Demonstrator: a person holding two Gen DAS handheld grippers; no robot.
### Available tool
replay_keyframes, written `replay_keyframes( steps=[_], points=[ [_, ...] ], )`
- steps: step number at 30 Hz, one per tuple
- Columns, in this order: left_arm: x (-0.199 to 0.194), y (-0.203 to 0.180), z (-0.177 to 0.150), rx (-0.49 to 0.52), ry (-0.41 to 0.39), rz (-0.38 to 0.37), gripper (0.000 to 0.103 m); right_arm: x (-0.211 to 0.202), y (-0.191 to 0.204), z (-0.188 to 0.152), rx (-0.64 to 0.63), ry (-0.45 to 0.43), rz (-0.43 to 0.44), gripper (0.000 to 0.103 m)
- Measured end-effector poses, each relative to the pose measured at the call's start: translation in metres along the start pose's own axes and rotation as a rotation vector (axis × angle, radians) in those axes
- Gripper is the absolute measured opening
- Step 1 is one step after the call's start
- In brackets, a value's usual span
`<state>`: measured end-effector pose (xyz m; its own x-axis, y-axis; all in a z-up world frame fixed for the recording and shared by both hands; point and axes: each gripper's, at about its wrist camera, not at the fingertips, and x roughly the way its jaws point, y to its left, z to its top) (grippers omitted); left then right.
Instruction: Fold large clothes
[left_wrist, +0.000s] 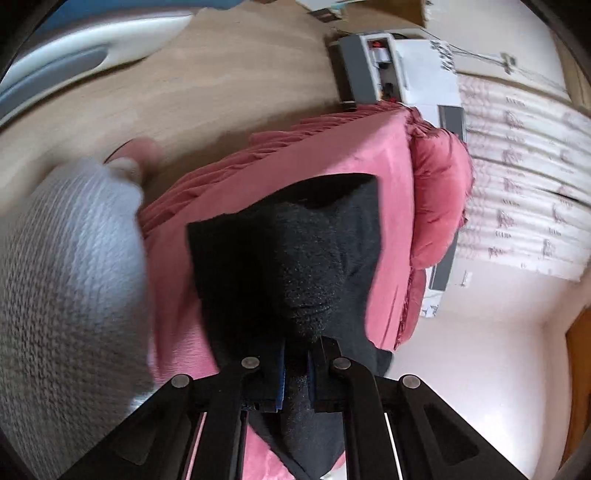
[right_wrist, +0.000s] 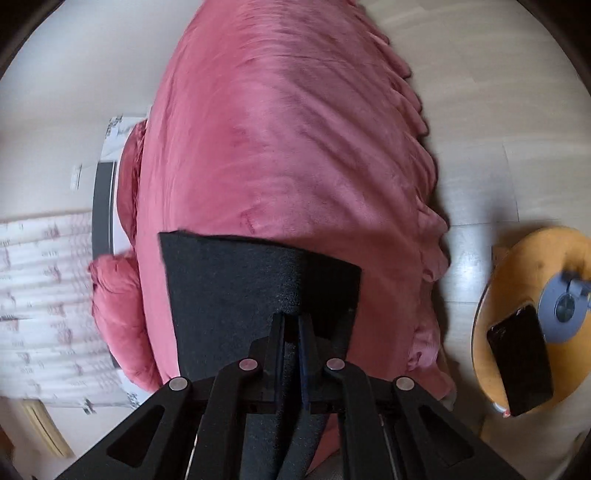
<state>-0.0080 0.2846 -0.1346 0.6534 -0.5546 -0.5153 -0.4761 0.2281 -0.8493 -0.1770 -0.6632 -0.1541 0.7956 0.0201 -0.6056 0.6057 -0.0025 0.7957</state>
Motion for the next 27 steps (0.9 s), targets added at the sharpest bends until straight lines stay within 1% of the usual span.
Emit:
replay_keyframes(
  steps=[1, 2, 3, 5, 6, 7, 9, 10, 11, 12, 13, 14, 15, 17, 18, 19, 20, 21, 22, 24, 25, 27],
  points=[
    [-0.001, -0.012, 0.000, 0.025, -0.004, -0.016, 0.009, -0.007, 0.010, 0.002, -0.038, -0.002, 0.022, 0.006],
    [-0.005, -0.021, -0.002, 0.054, -0.009, -0.041, 0.009, -0.020, 0.022, 0.002, -0.066, -0.015, 0.082, 0.006],
    [-0.011, -0.023, -0.003, 0.074, -0.013, -0.053, 0.009, -0.034, 0.035, 0.002, -0.092, -0.046, 0.158, 0.002],
    [-0.014, -0.032, -0.006, 0.116, -0.017, -0.075, 0.009, -0.074, 0.051, 0.000, -0.148, -0.129, 0.282, 0.002],
    [-0.011, -0.037, -0.001, 0.122, -0.020, -0.068, 0.009, -0.087, 0.053, 0.000, -0.163, -0.159, 0.308, 0.002],
    [-0.009, -0.036, -0.001, 0.122, -0.020, -0.053, 0.009, -0.099, 0.053, 0.002, -0.178, -0.181, 0.302, 0.002],
    [0.001, -0.029, 0.003, 0.096, -0.018, -0.019, 0.009, -0.106, 0.042, 0.004, -0.205, -0.195, 0.220, 0.002],
    [0.004, -0.022, 0.003, 0.068, -0.017, -0.011, 0.009, -0.098, 0.036, 0.001, -0.228, -0.169, 0.185, 0.006],
    [0.004, -0.016, 0.001, 0.043, -0.018, -0.011, 0.009, -0.088, 0.030, -0.002, -0.231, -0.126, 0.158, 0.007],
    [0.004, -0.010, 0.000, 0.011, -0.021, -0.015, 0.009, -0.070, 0.022, -0.009, -0.232, -0.066, 0.133, 0.019],
    [0.003, -0.006, -0.003, -0.013, -0.024, -0.022, 0.009, -0.053, 0.017, -0.013, -0.234, -0.035, 0.098, 0.042],
    [0.004, -0.004, -0.003, -0.026, -0.026, -0.024, 0.009, -0.040, 0.013, -0.017, -0.234, -0.016, 0.049, 0.045],
    [0.004, -0.004, -0.002, -0.035, -0.026, -0.025, 0.009, -0.022, 0.009, -0.021, -0.229, -0.002, 0.003, 0.045],
    [0.002, -0.005, -0.003, -0.036, -0.025, -0.025, 0.009, 0.001, -0.002, -0.025, -0.188, 0.007, 0.008, 0.045],
    [0.001, -0.007, -0.003, -0.031, -0.028, -0.015, 0.009, 0.011, -0.007, -0.024, -0.138, -0.009, -0.004, 0.045],
    [0.000, -0.010, -0.003, -0.030, -0.034, -0.007, 0.008, 0.012, -0.010, -0.020, -0.102, -0.031, 0.022, 0.037],
    [0.001, -0.013, -0.003, -0.034, -0.040, -0.009, 0.008, 0.014, -0.008, -0.021, -0.085, -0.051, 0.071, 0.023],
    [0.001, -0.017, -0.002, -0.036, -0.046, -0.019, 0.007, 0.011, -0.001, -0.021, -0.071, -0.063, 0.096, 0.007],
    [-0.001, -0.023, -0.002, -0.028, -0.049, -0.030, 0.007, 0.008, 0.008, -0.019, -0.066, -0.066, 0.112, 0.006],
    [-0.004, -0.035, -0.001, 0.006, -0.047, -0.047, 0.007, -0.016, 0.032, -0.023, -0.116, -0.077, 0.223, 0.005],
    [-0.007, -0.041, 0.001, 0.025, -0.045, -0.048, 0.007, -0.034, 0.047, -0.027, -0.173, -0.095, 0.250, 0.005],
    [-0.012, -0.046, 0.003, 0.061, -0.046, -0.054, 0.007, -0.059, 0.058, -0.034, -0.222, -0.106, 0.289, 0.005]
  ],
)
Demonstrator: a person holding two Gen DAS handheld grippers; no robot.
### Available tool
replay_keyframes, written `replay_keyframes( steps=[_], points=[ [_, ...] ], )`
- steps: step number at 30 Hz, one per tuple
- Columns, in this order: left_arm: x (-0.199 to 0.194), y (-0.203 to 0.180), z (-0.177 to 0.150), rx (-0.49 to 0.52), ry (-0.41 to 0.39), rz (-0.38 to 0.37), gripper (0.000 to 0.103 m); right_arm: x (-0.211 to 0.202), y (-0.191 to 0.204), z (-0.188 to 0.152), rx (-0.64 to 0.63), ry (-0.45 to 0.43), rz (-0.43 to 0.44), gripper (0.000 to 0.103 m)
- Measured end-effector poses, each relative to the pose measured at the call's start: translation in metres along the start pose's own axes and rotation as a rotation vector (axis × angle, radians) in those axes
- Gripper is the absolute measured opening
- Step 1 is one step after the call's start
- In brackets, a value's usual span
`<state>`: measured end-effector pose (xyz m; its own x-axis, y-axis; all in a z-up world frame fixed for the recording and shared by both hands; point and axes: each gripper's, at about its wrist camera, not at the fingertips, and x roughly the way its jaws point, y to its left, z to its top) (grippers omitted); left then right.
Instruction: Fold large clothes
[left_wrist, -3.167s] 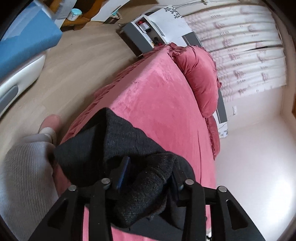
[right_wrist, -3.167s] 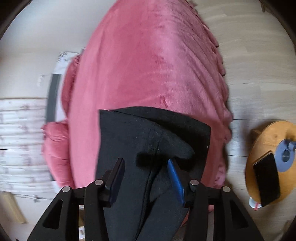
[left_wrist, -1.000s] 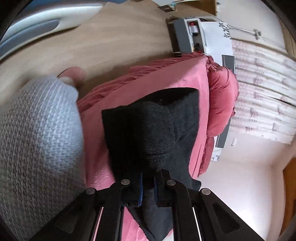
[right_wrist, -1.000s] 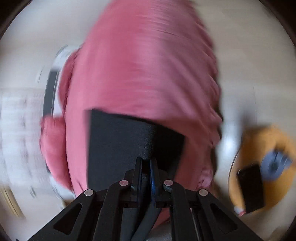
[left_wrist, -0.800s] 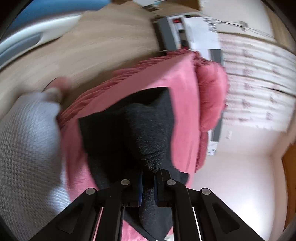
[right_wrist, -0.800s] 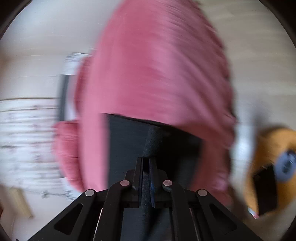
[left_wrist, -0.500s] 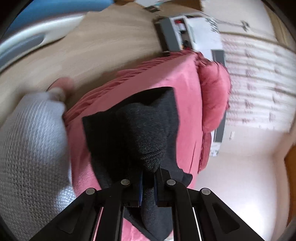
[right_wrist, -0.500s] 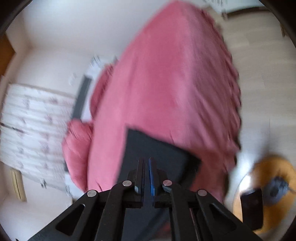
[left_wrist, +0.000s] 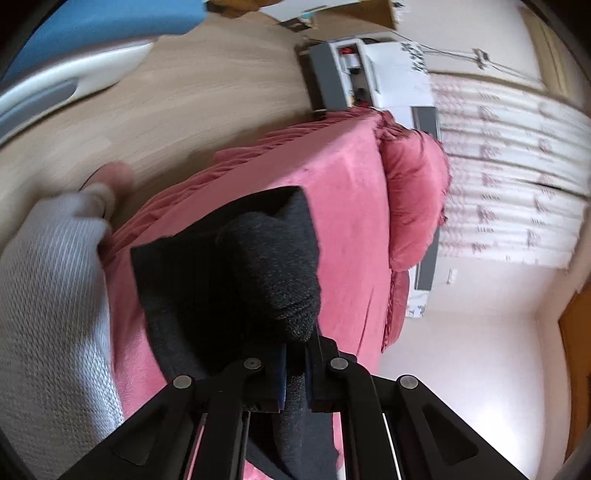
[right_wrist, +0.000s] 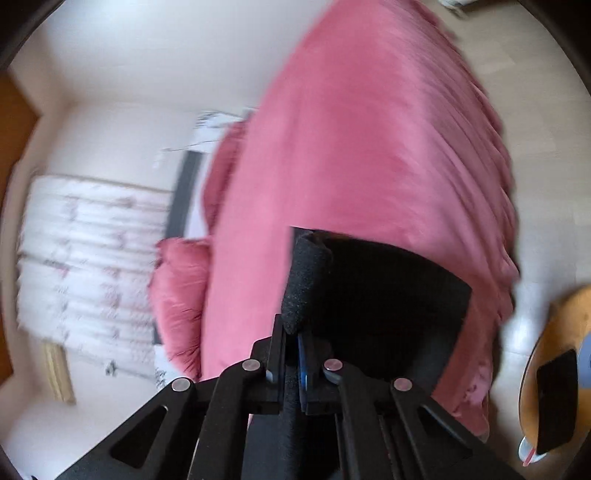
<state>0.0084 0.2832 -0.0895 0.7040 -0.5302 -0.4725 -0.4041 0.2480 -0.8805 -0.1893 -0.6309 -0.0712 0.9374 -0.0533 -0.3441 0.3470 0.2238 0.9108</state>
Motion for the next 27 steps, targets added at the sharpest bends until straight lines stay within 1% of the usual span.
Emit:
replay_keyframes(
  steps=[2, 3, 4, 5, 6, 7, 8, 9, 10, 11, 12, 13, 14, 16, 18, 19, 21, 23, 25, 27],
  points=[
    [-0.001, 0.006, 0.003, 0.012, 0.002, 0.025, 0.007, -0.011, -0.003, -0.005, -0.006, 0.001, -0.018, 0.005],
    [0.002, 0.016, 0.005, -0.003, 0.016, 0.052, 0.007, -0.011, -0.014, -0.008, 0.006, 0.008, -0.046, 0.005],
    [0.004, 0.023, 0.005, -0.008, 0.026, 0.081, 0.007, -0.004, -0.039, -0.009, 0.047, 0.022, -0.105, 0.005],
    [0.008, 0.030, 0.004, -0.003, 0.036, 0.124, 0.007, 0.003, -0.056, -0.010, 0.088, 0.041, -0.147, 0.005],
    [0.012, 0.036, 0.002, 0.005, 0.047, 0.169, 0.007, 0.012, -0.076, -0.012, 0.131, 0.063, -0.191, 0.009],
    [0.013, 0.041, 0.000, 0.005, 0.052, 0.187, 0.008, 0.021, -0.102, -0.016, 0.191, 0.069, -0.259, 0.016],
    [0.011, 0.044, -0.002, 0.005, 0.050, 0.190, 0.010, 0.025, -0.122, -0.019, 0.231, 0.045, -0.298, 0.018],
    [0.006, 0.045, -0.003, 0.004, 0.041, 0.194, 0.019, 0.024, -0.138, -0.022, 0.287, -0.002, -0.346, 0.027],
    [0.002, 0.044, -0.003, 0.002, 0.030, 0.191, 0.027, 0.024, -0.149, -0.023, 0.337, -0.036, -0.343, 0.037],
    [-0.004, 0.045, -0.003, -0.002, 0.020, 0.190, 0.032, 0.023, -0.159, -0.027, 0.391, -0.068, -0.300, 0.040],
    [-0.011, 0.045, -0.002, -0.003, 0.013, 0.191, 0.036, 0.026, -0.166, -0.033, 0.420, -0.074, -0.248, 0.041],
    [-0.019, 0.044, -0.002, 0.000, 0.003, 0.197, 0.039, 0.030, -0.164, -0.037, 0.415, -0.061, -0.224, 0.045],
    [-0.027, 0.042, -0.002, 0.005, -0.021, 0.207, 0.040, 0.036, -0.168, -0.038, 0.399, -0.046, -0.193, 0.048],
    [-0.045, 0.035, -0.002, 0.025, -0.099, 0.232, 0.043, 0.043, -0.166, -0.045, 0.385, -0.051, -0.125, 0.058],
    [-0.054, 0.025, -0.003, 0.047, -0.149, 0.238, 0.045, 0.049, -0.167, -0.047, 0.390, -0.069, -0.075, 0.064],
    [-0.054, 0.018, -0.005, 0.072, -0.161, 0.242, 0.045, 0.054, -0.168, -0.048, 0.397, -0.084, -0.043, 0.065],
    [-0.047, 0.001, -0.015, 0.156, -0.162, 0.256, 0.047, 0.056, -0.167, -0.052, 0.415, -0.097, -0.003, 0.068],
    [-0.026, -0.021, -0.032, 0.290, -0.125, 0.298, 0.048, 0.060, -0.166, -0.054, 0.439, -0.098, 0.025, 0.069],
    [0.002, -0.045, -0.057, 0.475, -0.055, 0.314, 0.050, 0.069, -0.164, -0.056, 0.445, -0.086, 0.077, 0.070],
    [0.033, -0.063, -0.086, 0.630, 0.017, 0.309, 0.051, 0.075, -0.159, -0.056, 0.423, -0.072, 0.118, 0.070]
  ],
)
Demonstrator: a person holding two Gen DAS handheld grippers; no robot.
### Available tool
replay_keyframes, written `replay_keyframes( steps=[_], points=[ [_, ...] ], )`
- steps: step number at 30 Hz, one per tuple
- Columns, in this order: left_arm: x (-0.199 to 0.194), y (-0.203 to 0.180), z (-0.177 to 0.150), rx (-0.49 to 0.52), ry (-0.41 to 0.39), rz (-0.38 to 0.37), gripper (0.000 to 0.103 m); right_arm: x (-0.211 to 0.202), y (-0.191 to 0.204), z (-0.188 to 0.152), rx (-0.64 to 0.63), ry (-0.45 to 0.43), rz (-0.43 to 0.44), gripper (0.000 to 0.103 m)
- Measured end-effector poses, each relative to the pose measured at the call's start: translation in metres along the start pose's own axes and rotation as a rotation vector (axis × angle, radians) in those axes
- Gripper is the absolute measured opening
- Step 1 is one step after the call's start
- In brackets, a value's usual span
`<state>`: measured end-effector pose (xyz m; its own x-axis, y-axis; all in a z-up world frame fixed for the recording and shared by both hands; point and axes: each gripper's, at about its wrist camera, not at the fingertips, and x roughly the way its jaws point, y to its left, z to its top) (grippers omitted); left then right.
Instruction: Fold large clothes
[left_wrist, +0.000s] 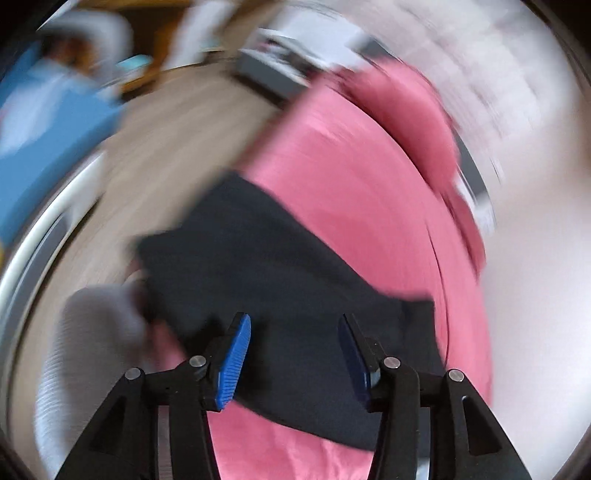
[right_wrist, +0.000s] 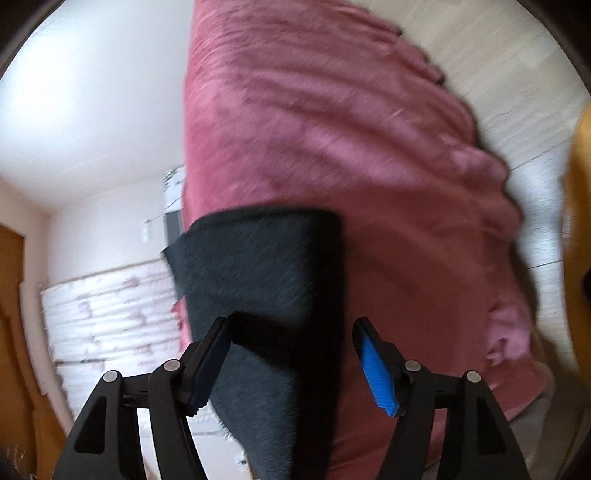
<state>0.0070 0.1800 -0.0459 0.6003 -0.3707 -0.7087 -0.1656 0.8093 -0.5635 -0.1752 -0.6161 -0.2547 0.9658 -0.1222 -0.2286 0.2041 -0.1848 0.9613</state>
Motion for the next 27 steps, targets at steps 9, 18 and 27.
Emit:
replay_keyframes(
  steps=[9, 18, 27],
  points=[
    [0.098, -0.092, -0.052, 0.381, 0.153, 0.124, 0.051, 0.025, 0.028, -0.004, -0.080, 0.052, -0.058, 0.057],
    [0.120, -0.097, -0.081, 0.470, 0.169, 0.219, 0.080, 0.005, 0.094, -0.023, -0.200, 0.029, -0.081, 0.014],
    [0.087, -0.065, -0.073, 0.254, 0.120, 0.056, 0.080, 0.022, 0.207, -0.073, -0.501, 0.064, -0.177, 0.013]
  ],
)
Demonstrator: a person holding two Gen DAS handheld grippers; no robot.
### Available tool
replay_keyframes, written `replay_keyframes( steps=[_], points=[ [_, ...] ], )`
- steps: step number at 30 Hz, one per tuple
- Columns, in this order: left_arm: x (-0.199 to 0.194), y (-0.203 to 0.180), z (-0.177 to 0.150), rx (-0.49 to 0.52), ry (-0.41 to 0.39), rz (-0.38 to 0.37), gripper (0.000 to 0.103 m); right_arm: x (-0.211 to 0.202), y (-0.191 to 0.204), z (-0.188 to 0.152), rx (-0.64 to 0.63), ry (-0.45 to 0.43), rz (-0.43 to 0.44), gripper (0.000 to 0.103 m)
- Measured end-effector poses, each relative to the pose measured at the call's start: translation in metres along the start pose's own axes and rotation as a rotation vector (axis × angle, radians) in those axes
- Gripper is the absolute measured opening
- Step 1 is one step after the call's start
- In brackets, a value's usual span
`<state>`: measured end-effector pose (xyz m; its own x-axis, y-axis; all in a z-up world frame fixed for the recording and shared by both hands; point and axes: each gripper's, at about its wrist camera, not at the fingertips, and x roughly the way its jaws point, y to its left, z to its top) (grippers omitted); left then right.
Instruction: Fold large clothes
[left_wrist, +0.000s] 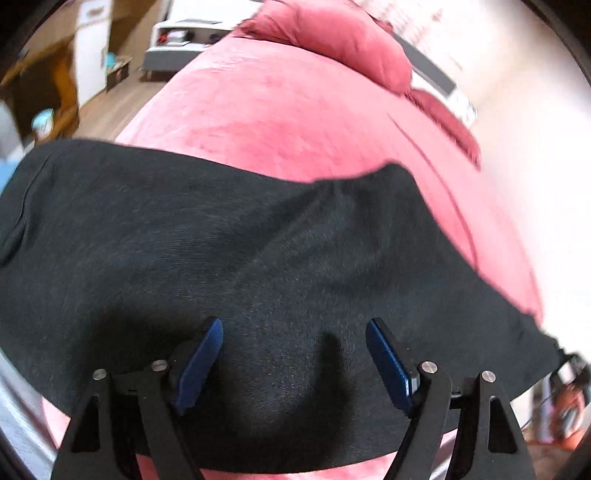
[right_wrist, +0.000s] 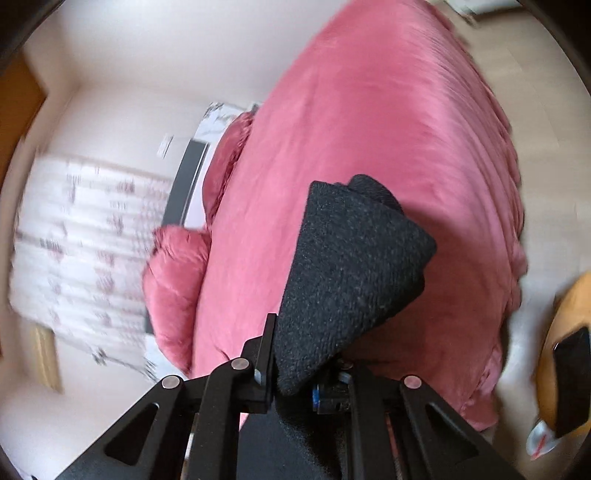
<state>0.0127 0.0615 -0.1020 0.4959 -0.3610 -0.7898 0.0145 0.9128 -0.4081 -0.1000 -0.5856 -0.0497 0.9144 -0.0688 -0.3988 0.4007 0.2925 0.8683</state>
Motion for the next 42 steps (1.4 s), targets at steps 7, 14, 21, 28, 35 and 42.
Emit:
replay_keyframes(
  steps=[7, 14, 21, 28, 35, 42],
  points=[
    [-0.013, 0.029, 0.000, -0.090, -0.052, -0.062, 0.080, 0.033, 0.142, -0.049, -0.412, 0.063, -0.059, 0.013],
    [-0.023, 0.045, -0.015, -0.059, -0.063, -0.095, 0.080, 0.084, 0.259, -0.231, -1.149, 0.291, -0.048, 0.014],
    [-0.032, 0.048, -0.014, -0.057, -0.060, -0.117, 0.080, 0.176, 0.188, -0.418, -1.444, 0.812, -0.240, 0.038],
    [-0.033, 0.036, -0.018, -0.037, -0.051, -0.135, 0.081, 0.148, 0.208, -0.430, -1.440, 0.865, -0.069, 0.049],
    [-0.034, -0.022, -0.020, 0.110, -0.030, -0.242, 0.080, 0.122, 0.221, -0.323, -1.054, 0.661, -0.054, 0.049],
    [-0.008, -0.103, -0.023, 0.300, 0.032, -0.276, 0.057, 0.114, 0.174, -0.220, -0.678, 0.411, -0.237, 0.049]
  ],
)
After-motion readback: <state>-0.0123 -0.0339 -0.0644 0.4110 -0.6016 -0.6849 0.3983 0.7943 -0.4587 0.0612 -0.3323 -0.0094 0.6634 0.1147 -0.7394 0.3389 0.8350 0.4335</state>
